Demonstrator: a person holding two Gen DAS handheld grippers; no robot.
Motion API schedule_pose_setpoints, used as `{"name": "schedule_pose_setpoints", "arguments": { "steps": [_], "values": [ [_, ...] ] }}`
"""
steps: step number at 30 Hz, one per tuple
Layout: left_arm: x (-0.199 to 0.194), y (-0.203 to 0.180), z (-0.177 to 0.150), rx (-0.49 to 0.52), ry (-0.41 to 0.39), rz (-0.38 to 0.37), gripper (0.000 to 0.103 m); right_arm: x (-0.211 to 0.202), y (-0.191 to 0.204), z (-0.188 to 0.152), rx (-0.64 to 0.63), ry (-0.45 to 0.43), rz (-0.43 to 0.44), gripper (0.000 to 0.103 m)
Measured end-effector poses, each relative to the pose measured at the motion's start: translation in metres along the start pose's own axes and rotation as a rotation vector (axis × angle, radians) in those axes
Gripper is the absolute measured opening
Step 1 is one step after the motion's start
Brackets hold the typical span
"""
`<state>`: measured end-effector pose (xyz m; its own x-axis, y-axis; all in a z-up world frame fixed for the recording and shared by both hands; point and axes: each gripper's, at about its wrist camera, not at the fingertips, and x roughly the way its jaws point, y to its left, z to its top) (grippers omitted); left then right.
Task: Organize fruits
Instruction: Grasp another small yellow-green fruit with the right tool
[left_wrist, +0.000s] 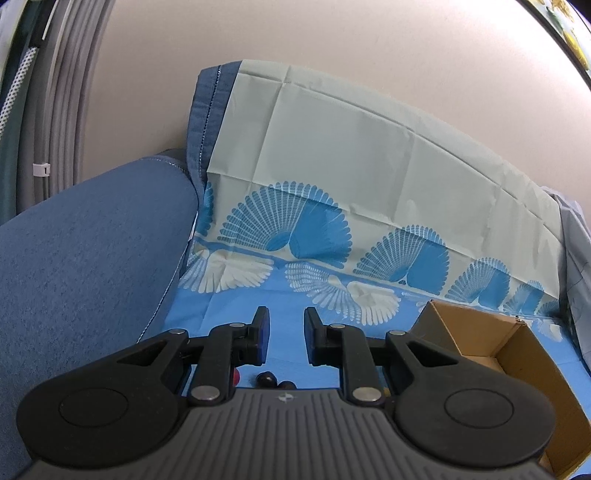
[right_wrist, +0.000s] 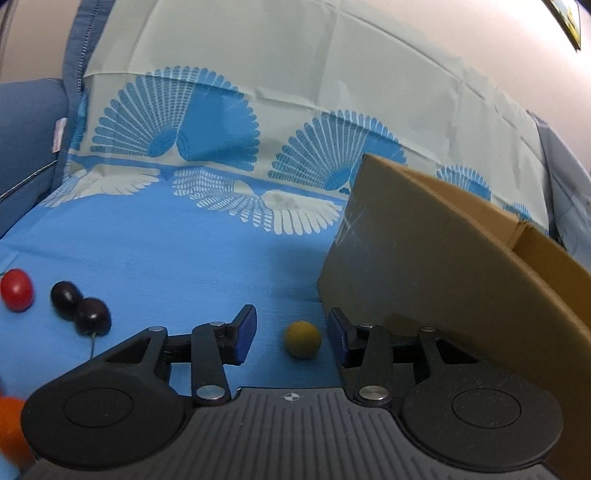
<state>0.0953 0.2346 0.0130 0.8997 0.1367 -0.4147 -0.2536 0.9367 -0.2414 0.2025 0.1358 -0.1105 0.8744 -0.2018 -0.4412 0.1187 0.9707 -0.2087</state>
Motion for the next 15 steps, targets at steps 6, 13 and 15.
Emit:
{"name": "schedule_pose_setpoints", "arguments": {
  "steps": [6, 13, 15],
  "values": [
    [0.002, 0.000, 0.000, 0.012, 0.002, -0.002, 0.022, 0.021, 0.010, 0.000, -0.018, 0.044, -0.058, 0.042],
    [0.005, 0.004, 0.001, 0.001, 0.014, 0.012, 0.022, 0.039, 0.008, -0.001, 0.005, 0.115, -0.090, 0.027],
    [0.008, 0.005, 0.001, -0.001, 0.023, 0.020, 0.022, 0.035, 0.003, -0.001, 0.031, 0.101, -0.051, 0.027]
  ]
}}
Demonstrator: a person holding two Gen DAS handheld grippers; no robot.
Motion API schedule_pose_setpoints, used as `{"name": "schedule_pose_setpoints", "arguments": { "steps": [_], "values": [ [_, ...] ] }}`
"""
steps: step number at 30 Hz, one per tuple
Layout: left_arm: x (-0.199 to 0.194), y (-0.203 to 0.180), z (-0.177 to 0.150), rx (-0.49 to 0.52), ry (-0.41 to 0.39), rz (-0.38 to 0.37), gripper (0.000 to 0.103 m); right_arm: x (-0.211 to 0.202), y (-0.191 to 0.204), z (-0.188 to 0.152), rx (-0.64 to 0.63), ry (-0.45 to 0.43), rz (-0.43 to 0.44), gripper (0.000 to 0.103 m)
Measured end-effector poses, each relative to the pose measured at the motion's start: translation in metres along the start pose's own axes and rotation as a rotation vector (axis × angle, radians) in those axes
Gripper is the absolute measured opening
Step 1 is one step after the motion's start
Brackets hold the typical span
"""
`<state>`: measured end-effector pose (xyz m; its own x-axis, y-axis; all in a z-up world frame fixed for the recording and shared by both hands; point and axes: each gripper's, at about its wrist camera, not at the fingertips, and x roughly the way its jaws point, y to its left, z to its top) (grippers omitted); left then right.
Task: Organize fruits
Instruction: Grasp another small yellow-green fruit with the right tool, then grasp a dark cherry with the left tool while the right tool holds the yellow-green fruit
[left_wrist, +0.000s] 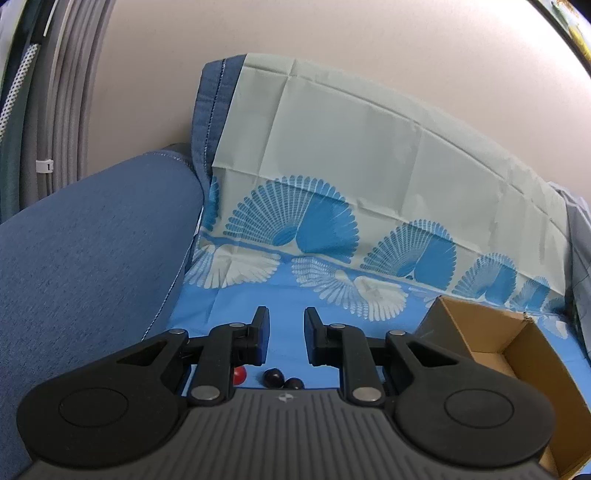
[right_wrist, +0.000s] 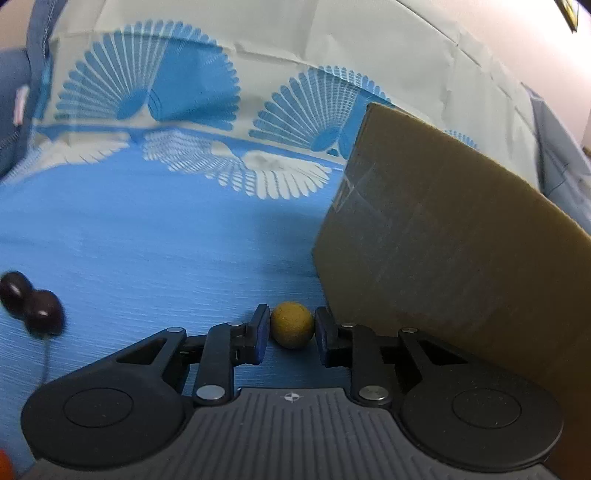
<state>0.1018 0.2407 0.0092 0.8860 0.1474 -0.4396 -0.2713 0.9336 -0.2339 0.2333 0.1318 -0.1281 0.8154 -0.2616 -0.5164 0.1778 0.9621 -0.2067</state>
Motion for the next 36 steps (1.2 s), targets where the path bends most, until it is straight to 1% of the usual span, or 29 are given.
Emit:
{"name": "schedule_pose_setpoints", "arguments": {
  "steps": [2, 3, 6, 8, 9, 12, 14, 17, 18, 20, 22, 23, 24, 25, 26, 27, 29, 30, 32, 34, 36],
  "values": [
    [0.004, 0.003, 0.000, -0.014, 0.008, 0.013, 0.022, -0.006, -0.006, 0.000, 0.038, -0.019, 0.040, 0.027],
    [0.005, 0.005, 0.001, -0.027, 0.010, 0.021, 0.022, -0.011, -0.009, -0.001, 0.051, -0.026, 0.081, 0.027],
    [0.010, 0.018, 0.002, -0.105, 0.019, 0.046, 0.022, -0.032, -0.014, -0.001, 0.065, -0.053, 0.227, 0.027],
    [0.012, 0.031, 0.003, -0.180, 0.032, 0.064, 0.022, -0.051, -0.014, 0.000, 0.043, -0.056, 0.295, 0.027],
    [0.014, 0.036, 0.004, -0.213, 0.039, 0.072, 0.022, -0.062, -0.015, 0.001, 0.029, -0.024, 0.352, 0.027],
    [0.015, 0.049, 0.006, -0.283, 0.055, 0.076, 0.022, -0.101, -0.025, 0.008, 0.007, 0.031, 0.468, 0.027],
    [0.017, 0.052, 0.006, -0.306, 0.067, 0.074, 0.022, -0.123, -0.035, 0.012, -0.020, 0.064, 0.531, 0.027],
    [0.022, 0.053, 0.006, -0.323, 0.106, 0.057, 0.022, -0.149, -0.049, 0.010, -0.091, 0.169, 0.689, 0.027],
    [0.024, 0.052, 0.004, -0.323, 0.121, 0.052, 0.022, -0.155, -0.053, 0.007, -0.098, 0.190, 0.708, 0.027],
    [0.030, 0.047, 0.002, -0.310, 0.156, 0.036, 0.022, -0.161, -0.060, -0.003, -0.110, 0.209, 0.715, 0.027],
    [0.036, 0.041, -0.001, -0.294, 0.176, 0.026, 0.022, -0.159, -0.062, -0.017, -0.125, 0.205, 0.679, 0.027],
    [0.040, 0.039, -0.003, -0.291, 0.192, 0.019, 0.022, -0.153, -0.060, -0.022, -0.122, 0.232, 0.659, 0.027],
    [0.045, 0.037, -0.005, -0.291, 0.210, 0.014, 0.022, -0.143, -0.056, -0.026, -0.110, 0.296, 0.648, 0.027],
    [0.051, 0.036, -0.007, -0.294, 0.232, 0.012, 0.022, -0.136, -0.053, -0.026, -0.096, 0.338, 0.654, 0.027],
    [0.056, 0.035, -0.010, -0.299, 0.250, 0.009, 0.022, -0.132, -0.051, -0.026, -0.084, 0.345, 0.655, 0.027],
    [0.061, 0.035, -0.013, -0.308, 0.272, 0.001, 0.022, -0.131, -0.048, -0.026, -0.099, 0.333, 0.643, 0.027],
    [0.076, 0.034, -0.019, -0.327, 0.332, -0.023, 0.022, -0.130, -0.042, -0.030, -0.156, 0.305, 0.609, 0.027],
    [0.081, 0.033, -0.022, -0.324, 0.349, -0.023, 0.022, -0.126, -0.041, -0.032, -0.160, 0.321, 0.600, 0.027],
    [0.090, 0.029, -0.026, -0.311, 0.367, -0.032, 0.022, -0.119, -0.043, -0.039, -0.135, 0.362, 0.600, 0.027],
    [0.101, 0.022, -0.030, -0.278, 0.404, -0.050, 0.022, -0.121, -0.041, -0.039, -0.152, 0.347, 0.594, 0.027],
    [0.112, 0.013, -0.035, -0.235, 0.426, -0.053, 0.022, -0.123, -0.037, -0.039, -0.176, 0.335, 0.589, 0.027]
  ]
}}
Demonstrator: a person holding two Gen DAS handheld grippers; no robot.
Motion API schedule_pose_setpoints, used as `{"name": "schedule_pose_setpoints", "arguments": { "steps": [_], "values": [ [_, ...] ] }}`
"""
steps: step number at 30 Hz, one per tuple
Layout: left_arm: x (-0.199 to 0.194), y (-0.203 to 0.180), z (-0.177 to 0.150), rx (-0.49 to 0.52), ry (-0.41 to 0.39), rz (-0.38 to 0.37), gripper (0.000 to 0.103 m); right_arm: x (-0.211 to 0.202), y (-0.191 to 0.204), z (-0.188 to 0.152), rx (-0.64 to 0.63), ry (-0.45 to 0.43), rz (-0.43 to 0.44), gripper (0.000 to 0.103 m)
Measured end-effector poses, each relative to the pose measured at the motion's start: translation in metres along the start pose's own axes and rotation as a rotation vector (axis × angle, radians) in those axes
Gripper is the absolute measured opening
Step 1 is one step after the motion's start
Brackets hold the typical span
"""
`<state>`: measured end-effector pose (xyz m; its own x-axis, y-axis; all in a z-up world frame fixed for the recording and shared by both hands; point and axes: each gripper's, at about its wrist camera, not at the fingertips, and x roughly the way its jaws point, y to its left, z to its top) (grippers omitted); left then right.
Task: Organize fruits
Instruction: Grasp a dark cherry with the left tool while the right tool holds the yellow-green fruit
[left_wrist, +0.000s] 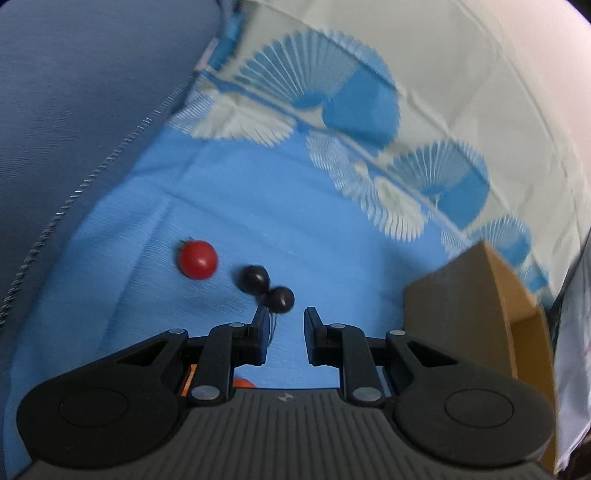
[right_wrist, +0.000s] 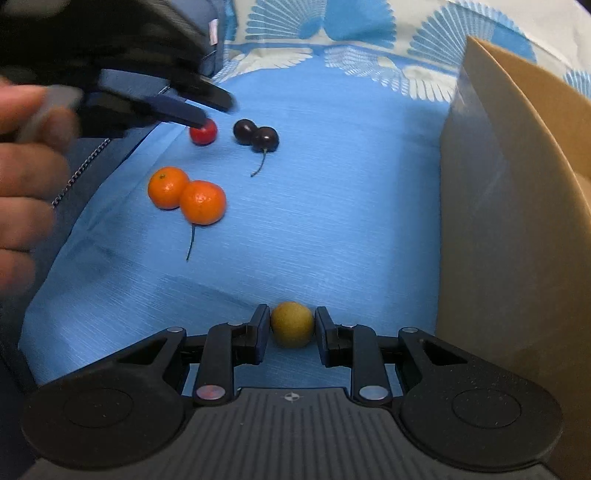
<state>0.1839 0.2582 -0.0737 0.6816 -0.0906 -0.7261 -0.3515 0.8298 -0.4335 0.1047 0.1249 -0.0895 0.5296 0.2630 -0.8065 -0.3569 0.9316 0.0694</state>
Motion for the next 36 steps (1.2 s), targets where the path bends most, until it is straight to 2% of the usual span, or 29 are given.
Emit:
{"name": "schedule_pose_setpoints", "arguments": {
  "steps": [5, 8, 10, 16, 27, 36],
  "values": [
    [0.027, -0.014, 0.000, 0.034, 0.026, 0.005, 0.022, 0.005, -0.002, 0.003, 0.009, 0.010, 0.005, 0.027],
    [0.039, -0.016, 0.001, 0.040, 0.025, 0.028, 0.036, 0.007, -0.004, 0.003, 0.011, 0.015, 0.007, 0.028],
    [0.045, -0.016, 0.005, 0.031, 0.018, 0.041, 0.038, 0.007, -0.003, 0.003, 0.005, 0.021, 0.007, 0.028],
    [0.058, -0.015, 0.012, 0.001, -0.009, 0.054, 0.039, 0.012, -0.002, 0.003, -0.011, 0.026, 0.005, 0.028],
    [0.058, -0.034, 0.006, 0.155, -0.036, 0.149, 0.038, 0.011, 0.005, 0.002, -0.036, 0.015, -0.017, 0.028],
    [0.069, -0.044, 0.001, 0.233, -0.029, 0.161, 0.038, 0.008, 0.002, 0.000, -0.037, 0.008, -0.010, 0.028]
  ]
}}
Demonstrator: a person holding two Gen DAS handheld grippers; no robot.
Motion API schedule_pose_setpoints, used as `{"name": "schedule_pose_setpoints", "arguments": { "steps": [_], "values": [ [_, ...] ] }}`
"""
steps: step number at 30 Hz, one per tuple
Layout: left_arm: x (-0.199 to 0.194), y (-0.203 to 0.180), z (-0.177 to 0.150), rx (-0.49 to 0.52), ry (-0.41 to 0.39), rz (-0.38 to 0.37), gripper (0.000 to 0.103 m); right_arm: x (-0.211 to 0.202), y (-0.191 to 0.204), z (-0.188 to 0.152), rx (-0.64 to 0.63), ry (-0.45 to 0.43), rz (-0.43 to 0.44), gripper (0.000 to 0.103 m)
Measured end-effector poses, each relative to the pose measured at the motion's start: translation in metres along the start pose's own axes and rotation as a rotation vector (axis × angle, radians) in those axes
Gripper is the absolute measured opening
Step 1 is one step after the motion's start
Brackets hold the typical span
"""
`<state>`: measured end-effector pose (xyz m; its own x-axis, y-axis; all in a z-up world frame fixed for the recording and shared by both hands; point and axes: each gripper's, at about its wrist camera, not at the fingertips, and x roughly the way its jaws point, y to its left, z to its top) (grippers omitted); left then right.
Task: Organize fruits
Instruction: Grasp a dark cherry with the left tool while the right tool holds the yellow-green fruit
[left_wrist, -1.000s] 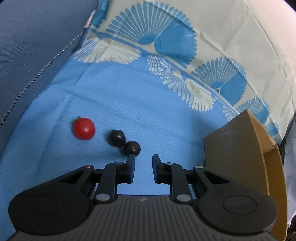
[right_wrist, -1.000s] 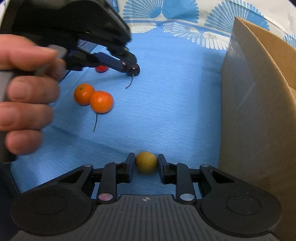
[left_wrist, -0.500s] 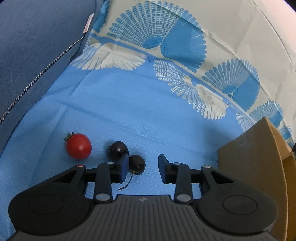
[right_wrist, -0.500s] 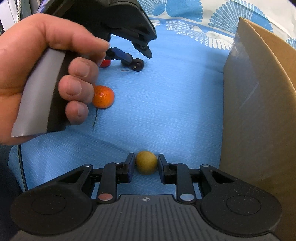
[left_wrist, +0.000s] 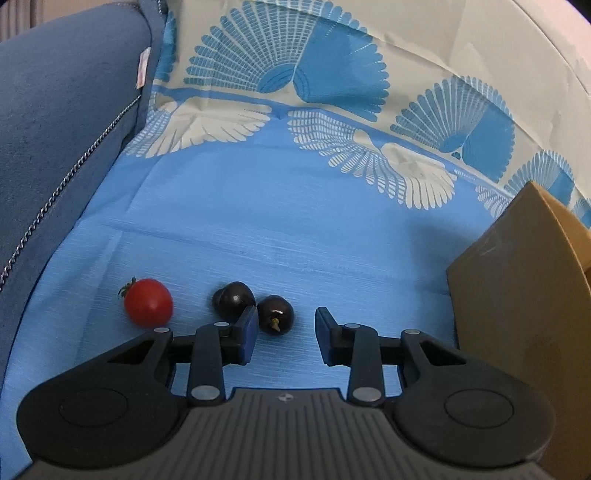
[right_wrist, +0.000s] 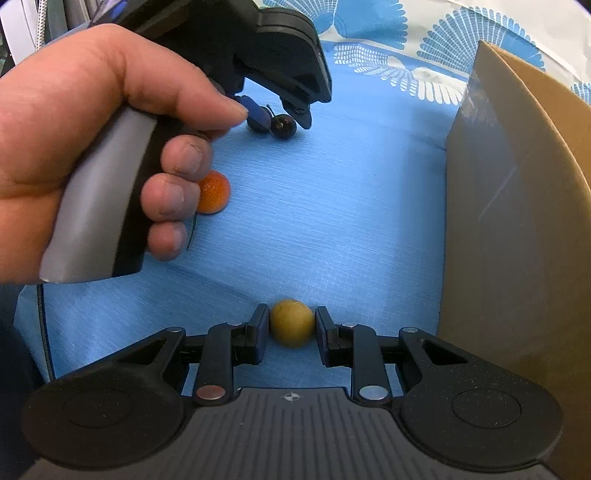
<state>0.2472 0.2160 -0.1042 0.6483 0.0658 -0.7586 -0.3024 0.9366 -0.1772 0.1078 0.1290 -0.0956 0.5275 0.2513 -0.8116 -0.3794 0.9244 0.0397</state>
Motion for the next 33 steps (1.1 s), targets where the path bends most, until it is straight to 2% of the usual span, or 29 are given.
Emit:
{"name": "schedule_pose_setpoints", "arguments": {
  "steps": [3, 4, 5, 7, 11, 13, 15, 17, 19, 20, 22, 26, 33],
  "values": [
    [0.000, 0.000, 0.000, 0.005, 0.000, 0.001, 0.038, 0.000, 0.000, 0.000, -0.002, -0.002, -0.001, 0.028],
    [-0.001, 0.001, 0.000, 0.006, 0.002, 0.002, 0.033, 0.000, 0.000, 0.000, -0.003, -0.003, -0.002, 0.028],
    [-0.002, 0.001, 0.000, 0.007, 0.000, 0.010, 0.022, 0.000, 0.000, 0.000, -0.003, -0.004, -0.003, 0.028],
    [-0.006, 0.004, 0.002, -0.012, -0.002, 0.007, 0.011, -0.001, 0.000, 0.001, 0.002, -0.006, -0.003, 0.028],
    [-0.016, 0.013, 0.003, -0.073, -0.006, -0.027, 0.010, -0.005, -0.003, 0.002, 0.032, -0.032, -0.004, 0.027],
    [-0.018, 0.023, 0.003, -0.139, 0.014, -0.060, 0.010, -0.006, -0.003, 0.002, 0.033, -0.033, 0.001, 0.027],
    [-0.018, 0.037, 0.003, -0.241, 0.034, -0.094, 0.015, -0.005, -0.003, 0.001, 0.033, -0.025, 0.002, 0.027],
    [-0.017, 0.054, 0.002, -0.354, 0.047, -0.122, 0.031, -0.003, -0.001, 0.000, 0.030, -0.013, 0.003, 0.028],
    [-0.015, 0.063, 0.002, -0.418, 0.055, -0.124, 0.041, -0.004, -0.001, 0.000, 0.026, -0.014, 0.002, 0.028],
    [-0.013, 0.066, 0.002, -0.433, 0.062, -0.126, 0.041, -0.005, -0.001, 0.000, 0.027, -0.012, 0.008, 0.028],
    [-0.011, 0.064, 0.004, -0.424, 0.071, -0.127, 0.042, -0.004, -0.001, 0.000, 0.027, -0.011, 0.009, 0.028],
    [-0.006, 0.044, 0.008, -0.323, 0.049, -0.123, 0.049, -0.003, -0.002, 0.000, 0.028, -0.009, 0.010, 0.028],
    [0.006, 0.017, 0.010, -0.197, -0.002, -0.104, 0.049, -0.002, -0.001, 0.002, 0.024, -0.008, 0.013, 0.028]
  ]
}}
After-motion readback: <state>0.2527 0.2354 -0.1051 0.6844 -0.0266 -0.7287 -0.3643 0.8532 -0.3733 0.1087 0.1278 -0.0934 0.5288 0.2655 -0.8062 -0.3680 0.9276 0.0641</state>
